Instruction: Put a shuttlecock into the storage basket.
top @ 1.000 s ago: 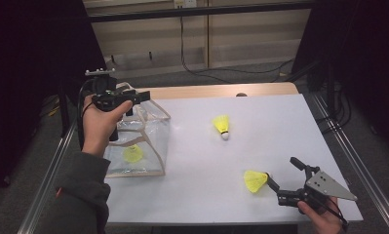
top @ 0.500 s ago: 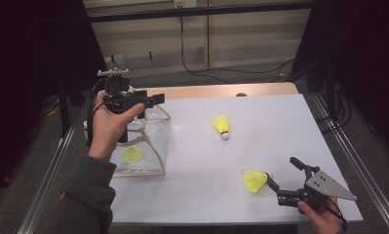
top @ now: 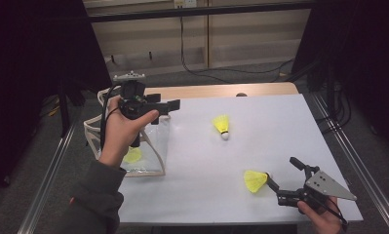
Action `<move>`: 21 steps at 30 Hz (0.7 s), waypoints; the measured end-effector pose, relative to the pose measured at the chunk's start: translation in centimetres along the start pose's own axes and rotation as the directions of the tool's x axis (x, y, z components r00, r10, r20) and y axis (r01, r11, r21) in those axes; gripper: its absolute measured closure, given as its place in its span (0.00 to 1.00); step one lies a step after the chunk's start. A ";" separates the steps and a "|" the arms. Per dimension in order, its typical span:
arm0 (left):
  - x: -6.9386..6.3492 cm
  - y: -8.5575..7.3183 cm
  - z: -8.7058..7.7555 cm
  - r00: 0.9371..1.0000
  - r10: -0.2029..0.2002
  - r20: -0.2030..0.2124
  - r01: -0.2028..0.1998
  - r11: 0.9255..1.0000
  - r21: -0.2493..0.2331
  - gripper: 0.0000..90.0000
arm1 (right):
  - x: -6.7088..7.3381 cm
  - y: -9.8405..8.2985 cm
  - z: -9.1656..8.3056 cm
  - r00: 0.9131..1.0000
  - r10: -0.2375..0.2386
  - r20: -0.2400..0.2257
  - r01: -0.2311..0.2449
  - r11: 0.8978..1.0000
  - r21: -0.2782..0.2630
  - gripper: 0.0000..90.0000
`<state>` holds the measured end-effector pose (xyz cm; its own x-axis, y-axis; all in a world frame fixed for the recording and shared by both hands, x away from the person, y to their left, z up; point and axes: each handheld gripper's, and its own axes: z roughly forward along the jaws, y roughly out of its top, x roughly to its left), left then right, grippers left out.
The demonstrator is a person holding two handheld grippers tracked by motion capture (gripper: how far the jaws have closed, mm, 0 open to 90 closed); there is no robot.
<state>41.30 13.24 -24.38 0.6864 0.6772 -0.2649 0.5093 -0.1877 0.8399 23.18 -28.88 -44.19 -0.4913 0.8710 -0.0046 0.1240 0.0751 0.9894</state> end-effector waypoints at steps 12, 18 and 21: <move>-1.4 -1.2 1.2 0.999 0.022 0.049 -0.023 1.000 0.008 0.15 | 0.0 0.0 0.0 1.000 0.000 0.000 0.000 1.000 0.000 0.01; -2.2 -2.1 1.9 0.996 0.037 0.081 -0.038 0.999 0.008 0.13 | 0.0 0.0 0.0 1.000 -0.002 0.001 0.002 1.000 0.000 0.01; -2.5 -2.5 2.3 0.995 0.041 0.092 -0.042 0.999 0.009 0.12 | 0.0 0.0 0.0 1.000 -0.002 0.001 0.002 1.000 -0.001 0.01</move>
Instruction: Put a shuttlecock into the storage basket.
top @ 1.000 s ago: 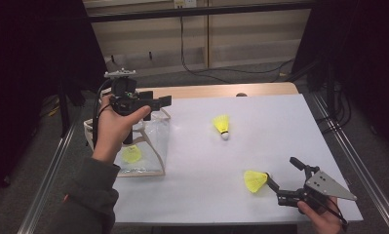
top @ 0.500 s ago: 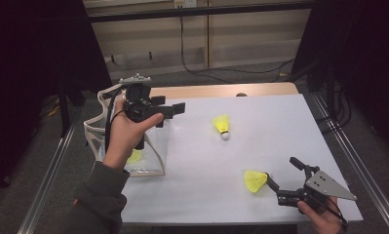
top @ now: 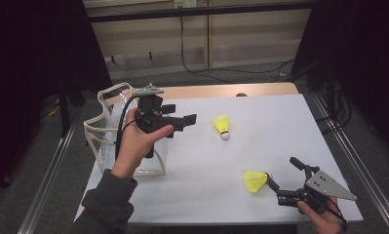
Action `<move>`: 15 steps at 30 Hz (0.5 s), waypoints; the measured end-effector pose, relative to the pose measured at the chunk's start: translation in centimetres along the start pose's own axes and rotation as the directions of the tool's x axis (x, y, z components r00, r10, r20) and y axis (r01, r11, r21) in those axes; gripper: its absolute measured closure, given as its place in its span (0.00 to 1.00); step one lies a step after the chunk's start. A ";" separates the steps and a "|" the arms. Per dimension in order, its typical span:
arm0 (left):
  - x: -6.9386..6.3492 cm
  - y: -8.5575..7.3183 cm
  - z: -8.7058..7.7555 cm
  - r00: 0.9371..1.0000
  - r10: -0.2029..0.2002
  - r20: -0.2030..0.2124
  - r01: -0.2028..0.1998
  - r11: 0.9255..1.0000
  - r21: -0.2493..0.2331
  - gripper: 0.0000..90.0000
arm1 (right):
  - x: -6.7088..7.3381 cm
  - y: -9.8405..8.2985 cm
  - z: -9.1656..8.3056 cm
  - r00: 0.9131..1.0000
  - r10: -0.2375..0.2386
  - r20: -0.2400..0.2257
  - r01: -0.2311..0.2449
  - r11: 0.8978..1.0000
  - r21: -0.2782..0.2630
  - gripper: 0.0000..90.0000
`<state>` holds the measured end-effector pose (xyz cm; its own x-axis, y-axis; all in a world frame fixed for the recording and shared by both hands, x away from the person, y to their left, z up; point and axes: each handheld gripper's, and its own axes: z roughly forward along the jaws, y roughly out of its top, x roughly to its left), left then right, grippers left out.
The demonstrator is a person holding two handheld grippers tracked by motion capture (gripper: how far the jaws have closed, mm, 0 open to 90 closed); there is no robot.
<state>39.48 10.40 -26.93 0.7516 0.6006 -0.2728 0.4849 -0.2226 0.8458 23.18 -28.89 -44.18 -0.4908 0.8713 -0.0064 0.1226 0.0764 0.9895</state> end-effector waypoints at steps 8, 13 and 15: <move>-0.7 -1.0 1.1 1.000 0.014 0.015 -0.014 1.000 0.009 0.12 | 0.0 0.0 0.0 1.000 -0.001 0.000 0.001 1.000 -0.002 0.01; -1.0 -1.6 1.6 1.000 0.012 0.025 -0.012 1.000 0.005 0.12 | 0.0 0.0 0.0 1.000 -0.001 0.001 0.001 1.000 -0.001 0.01; -1.1 -1.8 1.7 0.999 0.022 0.027 -0.022 1.000 0.005 0.12 | 0.0 0.0 0.0 1.000 -0.002 0.002 0.002 1.000 -0.001 0.01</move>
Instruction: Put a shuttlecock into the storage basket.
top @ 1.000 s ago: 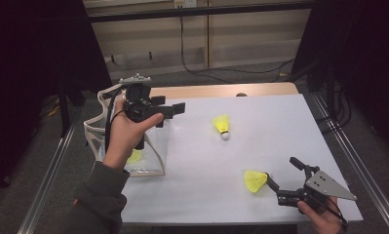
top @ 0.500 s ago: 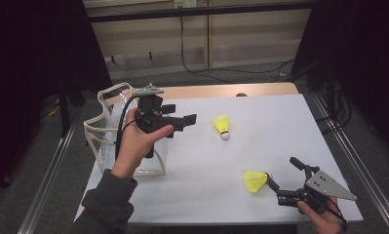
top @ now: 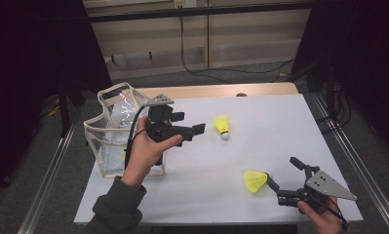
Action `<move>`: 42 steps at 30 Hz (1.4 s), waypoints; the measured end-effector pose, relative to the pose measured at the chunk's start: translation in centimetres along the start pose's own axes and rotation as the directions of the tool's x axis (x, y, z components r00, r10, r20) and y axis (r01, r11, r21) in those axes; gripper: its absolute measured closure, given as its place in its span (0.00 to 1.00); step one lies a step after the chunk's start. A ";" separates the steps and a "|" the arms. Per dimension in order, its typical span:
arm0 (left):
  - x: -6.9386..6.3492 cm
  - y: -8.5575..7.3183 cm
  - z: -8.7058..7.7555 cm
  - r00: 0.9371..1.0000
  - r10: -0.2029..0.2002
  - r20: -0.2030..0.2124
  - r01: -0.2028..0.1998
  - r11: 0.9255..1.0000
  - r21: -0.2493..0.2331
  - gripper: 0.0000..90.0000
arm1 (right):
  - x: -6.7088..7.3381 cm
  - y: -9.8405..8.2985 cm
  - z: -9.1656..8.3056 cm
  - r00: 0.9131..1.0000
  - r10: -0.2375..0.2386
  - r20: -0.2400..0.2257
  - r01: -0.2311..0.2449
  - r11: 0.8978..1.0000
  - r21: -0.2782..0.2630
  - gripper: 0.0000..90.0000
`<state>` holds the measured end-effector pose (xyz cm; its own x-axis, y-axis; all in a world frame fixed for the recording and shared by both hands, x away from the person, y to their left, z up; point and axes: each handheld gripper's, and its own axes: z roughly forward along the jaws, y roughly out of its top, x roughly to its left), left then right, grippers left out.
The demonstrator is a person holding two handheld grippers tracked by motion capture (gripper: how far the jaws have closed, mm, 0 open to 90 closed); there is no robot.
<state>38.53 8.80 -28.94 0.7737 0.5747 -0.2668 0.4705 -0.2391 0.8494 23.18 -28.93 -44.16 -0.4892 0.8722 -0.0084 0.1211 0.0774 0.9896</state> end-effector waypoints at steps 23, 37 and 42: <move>-1.7 -3.0 2.5 0.996 0.050 0.070 -0.052 0.998 0.028 0.11 | 0.0 0.0 0.0 1.000 -0.004 0.000 0.004 1.000 0.000 0.01; -2.2 -4.5 4.2 0.994 0.053 0.095 -0.057 0.998 0.039 0.10 | 0.0 0.0 0.0 1.000 -0.007 0.007 0.007 1.000 0.004 0.01; -2.4 -4.9 4.9 0.991 0.064 0.115 -0.070 0.996 0.054 0.10 | 0.0 0.0 0.0 1.000 -0.007 0.009 0.007 1.000 0.006 0.01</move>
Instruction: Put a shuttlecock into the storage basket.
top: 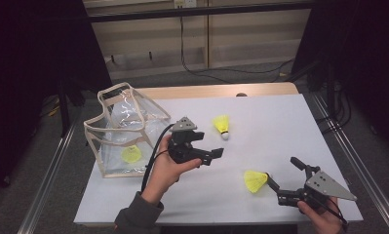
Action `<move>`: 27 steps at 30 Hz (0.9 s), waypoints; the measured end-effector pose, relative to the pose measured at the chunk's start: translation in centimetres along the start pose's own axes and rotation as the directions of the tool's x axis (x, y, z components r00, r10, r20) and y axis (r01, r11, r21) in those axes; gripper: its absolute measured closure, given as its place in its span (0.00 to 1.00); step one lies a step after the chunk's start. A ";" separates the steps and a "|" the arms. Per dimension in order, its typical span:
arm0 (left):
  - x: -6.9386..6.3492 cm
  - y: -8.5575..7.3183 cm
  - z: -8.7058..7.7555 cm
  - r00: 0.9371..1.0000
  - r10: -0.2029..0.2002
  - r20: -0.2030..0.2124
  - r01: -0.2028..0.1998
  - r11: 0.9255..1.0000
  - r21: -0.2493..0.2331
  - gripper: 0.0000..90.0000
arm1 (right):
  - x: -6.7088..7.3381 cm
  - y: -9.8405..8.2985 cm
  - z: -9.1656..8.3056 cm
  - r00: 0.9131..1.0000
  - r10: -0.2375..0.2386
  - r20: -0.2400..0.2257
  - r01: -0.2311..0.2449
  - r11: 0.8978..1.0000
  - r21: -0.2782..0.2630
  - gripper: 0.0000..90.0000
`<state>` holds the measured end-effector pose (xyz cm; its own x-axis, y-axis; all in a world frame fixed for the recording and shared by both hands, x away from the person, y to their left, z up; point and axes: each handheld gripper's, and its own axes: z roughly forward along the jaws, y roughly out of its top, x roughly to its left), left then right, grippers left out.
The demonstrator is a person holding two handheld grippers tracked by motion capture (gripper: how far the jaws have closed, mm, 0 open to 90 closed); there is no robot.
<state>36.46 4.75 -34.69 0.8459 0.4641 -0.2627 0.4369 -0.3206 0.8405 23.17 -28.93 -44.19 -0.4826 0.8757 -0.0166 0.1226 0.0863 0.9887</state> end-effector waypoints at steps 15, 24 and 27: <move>-0.1 -0.8 1.4 0.999 -0.007 0.041 0.006 1.000 0.022 0.09 | 0.0 0.0 0.0 1.000 -0.001 0.002 0.001 1.000 -0.001 0.01; -0.3 -1.2 1.9 0.999 -0.003 0.046 0.002 1.000 0.031 0.09 | 0.0 0.0 0.0 1.000 -0.003 0.004 0.003 1.000 -0.004 0.01; -0.3 -1.3 2.0 0.999 -0.003 0.046 0.001 0.999 0.032 0.09 | 0.0 0.0 0.0 1.000 -0.001 0.003 0.001 1.000 -0.001 0.01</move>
<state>36.24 3.38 -36.68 0.8581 0.4262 -0.2864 0.4474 -0.3466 0.8245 23.15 -28.97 -44.18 -0.4797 0.8772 -0.0181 0.1215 0.0869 0.9888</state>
